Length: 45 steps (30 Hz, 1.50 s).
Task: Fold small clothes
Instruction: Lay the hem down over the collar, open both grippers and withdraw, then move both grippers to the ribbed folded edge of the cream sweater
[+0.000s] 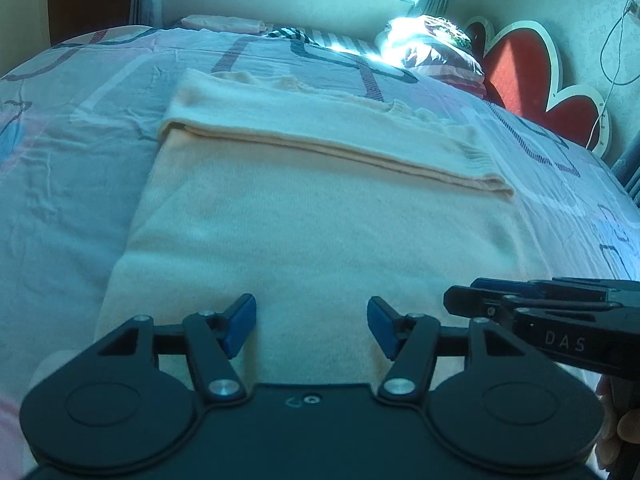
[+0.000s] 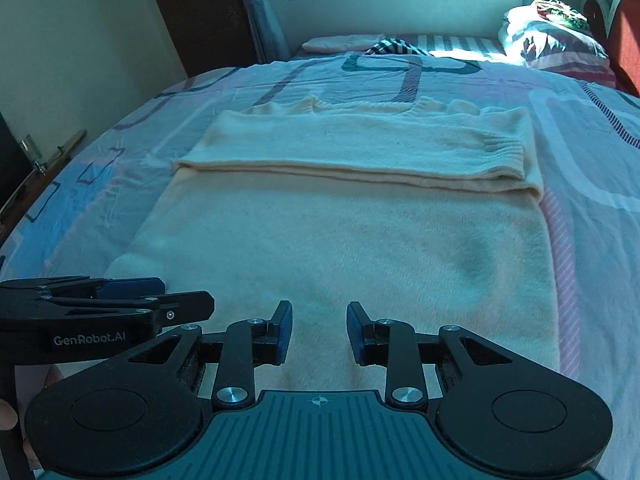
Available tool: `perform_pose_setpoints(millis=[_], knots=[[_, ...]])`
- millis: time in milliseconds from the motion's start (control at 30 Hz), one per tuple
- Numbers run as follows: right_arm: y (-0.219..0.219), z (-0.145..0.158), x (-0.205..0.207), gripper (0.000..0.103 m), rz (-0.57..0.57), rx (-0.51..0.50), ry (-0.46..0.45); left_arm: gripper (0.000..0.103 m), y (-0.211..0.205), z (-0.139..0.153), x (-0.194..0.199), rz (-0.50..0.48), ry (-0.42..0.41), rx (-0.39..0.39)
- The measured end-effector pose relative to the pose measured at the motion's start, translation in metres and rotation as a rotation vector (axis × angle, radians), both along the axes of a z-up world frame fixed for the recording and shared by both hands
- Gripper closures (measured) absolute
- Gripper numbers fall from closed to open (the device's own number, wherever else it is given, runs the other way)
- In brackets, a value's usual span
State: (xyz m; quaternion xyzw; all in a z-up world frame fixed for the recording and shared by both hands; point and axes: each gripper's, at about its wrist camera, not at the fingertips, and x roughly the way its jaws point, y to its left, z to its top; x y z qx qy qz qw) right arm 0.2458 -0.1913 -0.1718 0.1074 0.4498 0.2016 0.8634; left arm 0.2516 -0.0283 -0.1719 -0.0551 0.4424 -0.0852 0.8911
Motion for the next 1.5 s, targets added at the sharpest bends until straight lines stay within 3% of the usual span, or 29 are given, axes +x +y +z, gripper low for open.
perform_pose_setpoints(millis=[133,300,533,667,767,967,1300,1500], knots=[[-0.003,-0.006,-0.017,0.073,-0.020,-0.057,-0.005,0.043,0.011,-0.004,-0.013,-0.021,-0.004,0.036],[-0.016,-0.003,-0.037,0.073,-0.118,-0.124,0.001,0.043,0.031,-0.002,-0.032,-0.039,-0.013,0.025],[0.015,0.021,-0.084,0.072,-0.100,-0.097,-0.027,0.039,0.040,0.011,-0.061,-0.081,-0.015,-0.038],[0.044,0.027,-0.107,0.054,-0.073,-0.088,-0.044,0.037,0.034,0.008,-0.079,-0.139,-0.014,-0.037],[0.052,0.023,-0.120,0.052,-0.078,-0.117,-0.038,0.037,0.034,0.002,-0.091,-0.168,-0.007,-0.010],[0.025,0.009,-0.143,0.052,-0.181,-0.198,0.009,0.037,0.053,-0.001,-0.112,-0.179,-0.019,0.010],[-0.007,0.022,-0.185,0.052,-0.291,-0.238,0.015,0.035,0.087,0.014,-0.141,-0.110,-0.020,0.012],[-0.031,0.021,-0.207,0.052,-0.358,-0.272,0.059,0.034,0.112,0.009,-0.153,-0.068,0.051,-0.013]])
